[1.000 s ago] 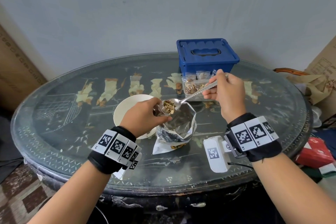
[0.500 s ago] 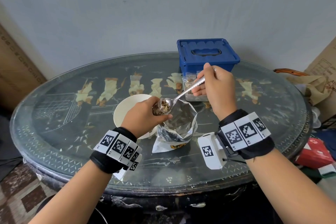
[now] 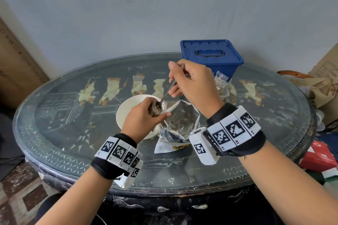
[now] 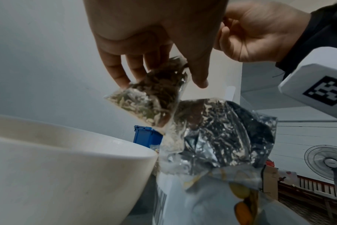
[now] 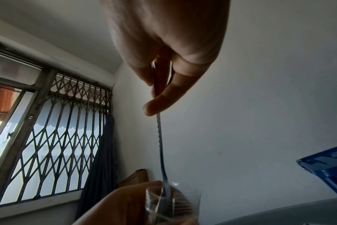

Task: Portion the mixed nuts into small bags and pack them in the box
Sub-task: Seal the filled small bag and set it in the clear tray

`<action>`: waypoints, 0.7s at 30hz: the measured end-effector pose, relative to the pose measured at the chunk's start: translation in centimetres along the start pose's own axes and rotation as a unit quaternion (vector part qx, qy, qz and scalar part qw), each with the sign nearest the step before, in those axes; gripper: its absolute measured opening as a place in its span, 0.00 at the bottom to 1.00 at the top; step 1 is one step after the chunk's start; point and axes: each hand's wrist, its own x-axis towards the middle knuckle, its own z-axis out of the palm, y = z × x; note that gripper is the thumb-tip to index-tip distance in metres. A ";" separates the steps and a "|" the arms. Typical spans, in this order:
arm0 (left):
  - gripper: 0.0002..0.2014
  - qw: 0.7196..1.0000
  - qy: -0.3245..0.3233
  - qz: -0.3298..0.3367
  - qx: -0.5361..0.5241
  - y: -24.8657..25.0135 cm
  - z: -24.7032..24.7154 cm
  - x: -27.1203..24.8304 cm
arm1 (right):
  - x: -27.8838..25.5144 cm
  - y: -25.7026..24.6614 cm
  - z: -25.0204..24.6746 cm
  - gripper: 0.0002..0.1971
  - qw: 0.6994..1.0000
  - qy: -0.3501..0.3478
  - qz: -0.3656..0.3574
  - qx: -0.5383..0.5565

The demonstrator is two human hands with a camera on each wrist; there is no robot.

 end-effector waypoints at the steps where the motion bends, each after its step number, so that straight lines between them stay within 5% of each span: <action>1: 0.17 1.000 0.008 0.003 -0.004 0.0 0.0 -0.1 | 0.0 0.0 0.3 0.17 1.000 -0.008 -0.007 -0.004; 10: 0.16 0.999 0.046 0.005 -0.018 -0.7 0.1 -0.6 | 0.3 -0.1 1.5 0.16 0.995 -0.049 -0.067 -0.058; 21: 0.18 0.996 0.065 -0.041 -0.049 -1.2 0.0 -1.1 | 0.9 -0.9 0.3 0.19 0.982 0.019 -0.155 -0.102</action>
